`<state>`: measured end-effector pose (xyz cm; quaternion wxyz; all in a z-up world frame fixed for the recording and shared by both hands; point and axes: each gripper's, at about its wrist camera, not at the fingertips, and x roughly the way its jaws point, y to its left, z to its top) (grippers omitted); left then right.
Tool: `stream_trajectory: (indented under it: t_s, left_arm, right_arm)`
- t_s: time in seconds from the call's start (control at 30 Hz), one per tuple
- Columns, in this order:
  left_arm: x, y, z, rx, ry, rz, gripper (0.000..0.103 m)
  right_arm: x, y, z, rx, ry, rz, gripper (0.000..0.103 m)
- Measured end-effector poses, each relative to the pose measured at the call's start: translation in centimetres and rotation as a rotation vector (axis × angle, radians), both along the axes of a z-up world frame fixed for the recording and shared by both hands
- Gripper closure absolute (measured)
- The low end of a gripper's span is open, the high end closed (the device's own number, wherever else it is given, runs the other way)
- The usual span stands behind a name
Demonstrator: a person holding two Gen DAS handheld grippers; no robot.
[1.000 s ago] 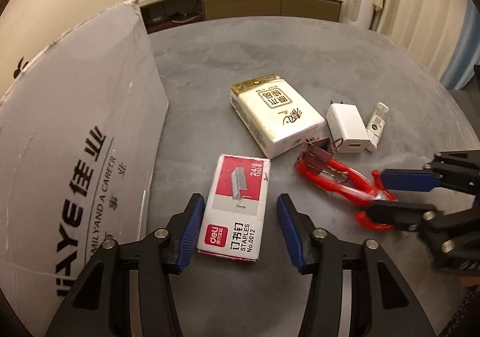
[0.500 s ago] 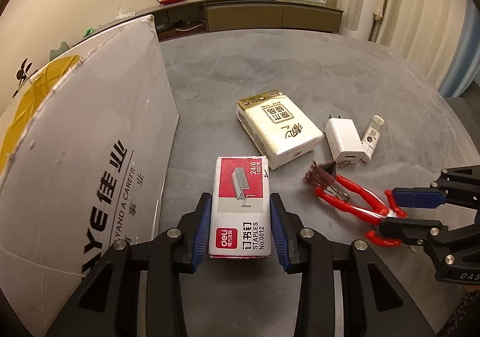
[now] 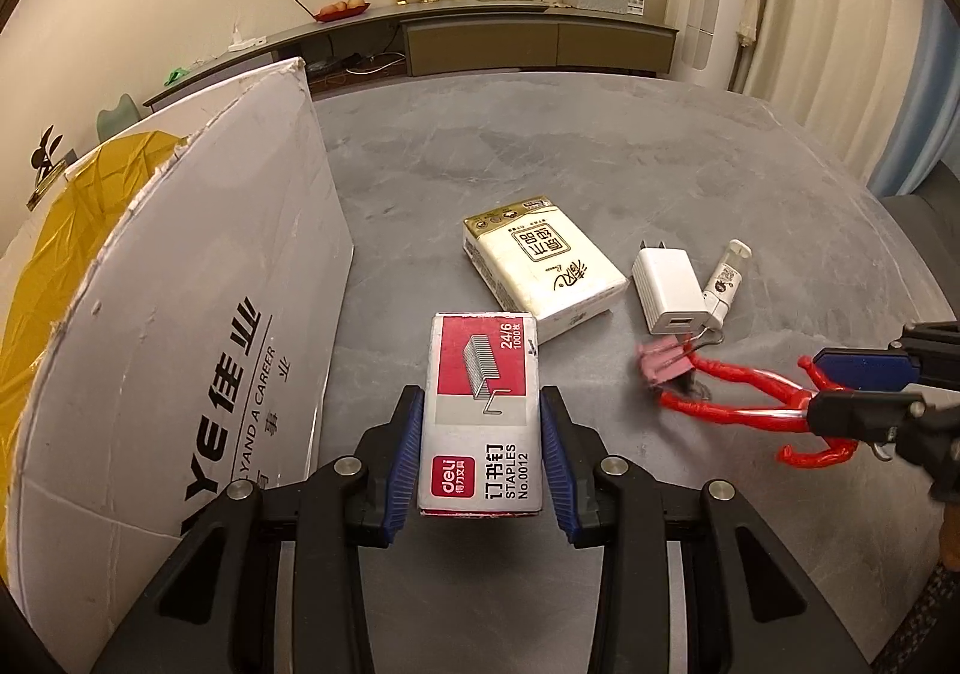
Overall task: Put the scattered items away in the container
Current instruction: 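Lift and carry the staples box with the left tool while the right tool carries the figure over the box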
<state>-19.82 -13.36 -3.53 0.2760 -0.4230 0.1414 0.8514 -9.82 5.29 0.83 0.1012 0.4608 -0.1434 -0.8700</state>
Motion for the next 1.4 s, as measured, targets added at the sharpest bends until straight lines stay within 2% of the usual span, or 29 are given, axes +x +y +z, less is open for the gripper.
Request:
stream_trajectory:
  t_s: [0.2,0.23,0.27,0.3,0.37,0.47,0.57,0.63,0.73,0.87,0.93,0.97,1.0,1.1,1.13,1.4]
  left_arm:
    - [0.1,0.3,-0.1,0.0,0.0,-0.012,0.064]
    - [0.1,0.3,0.0,0.0,0.001,-0.013,0.064]
    - [0.2,0.4,0.0,0.001,0.003,-0.014,0.064]
    - [0.2,0.3,0.1,0.004,0.004,-0.014,0.064]
    - [0.2,0.2,0.3,0.014,0.007,-0.013,0.064]
    - [0.3,0.1,0.6,0.024,0.006,-0.015,0.064]
    - [0.5,0.2,0.5,0.018,0.003,-0.02,0.064]
    - [0.6,0.3,0.6,0.014,0.003,-0.018,0.064]
    - [0.4,0.1,0.8,0.017,0.005,-0.007,0.064]
    - [0.2,-0.1,0.6,0.017,-0.001,-0.003,0.064]
    - [0.3,0.1,0.6,0.012,-0.003,-0.013,0.064]
    - [0.3,0.2,0.5,0.011,-0.001,-0.017,0.064]
    - [0.4,0.3,0.5,0.009,0.001,-0.021,0.064]
    - [0.5,0.3,0.6,0.011,0.005,-0.022,0.064]
    - [0.5,0.2,0.7,0.013,0.006,-0.02,0.064]
    - [0.5,-0.4,1.0,0.042,0.003,-0.01,0.064]
  right_arm:
    - [-0.4,-0.9,-1.2,0.122,-0.03,0.018,0.074]
    - [-0.5,-0.7,-1.6,0.119,-0.043,0.018,0.081]
    - [-0.5,-0.7,-1.8,0.107,-0.041,0.014,0.081]
    - [-0.5,-0.5,-1.7,0.083,-0.038,0.013,0.088]
    - [-0.2,-0.1,-1.0,0.027,-0.022,0.018,0.09]
    - [-0.2,-0.4,-0.9,0.056,-0.018,0.035,0.09]
    - [-0.6,-0.8,-1.7,0.08,-0.024,0.034,0.081]
    - [-1.2,-1.4,-2.1,0.08,-0.027,0.057,0.069]
    - [-1.9,-3.4,-2.6,0.099,-0.024,0.127,0.058]
    - [-1.9,-6.3,-3.4,0.233,0.019,0.175,0.056]
    - [-2.0,-6.3,-3.3,0.233,0.013,0.175,0.061]
    - [-2.0,-6.2,-3.3,0.224,0.013,0.174,0.066]
    - [-2.1,-6.1,-3.3,0.2,0.009,0.176,0.075]
    - [-2.1,-5.6,-3.3,0.157,-0.006,0.157,0.08]
    - [-2.0,-5.6,-3.2,0.157,-0.003,0.151,0.086]
    - [-1.2,-4.9,-1.9,0.132,0.01,0.137,0.087]
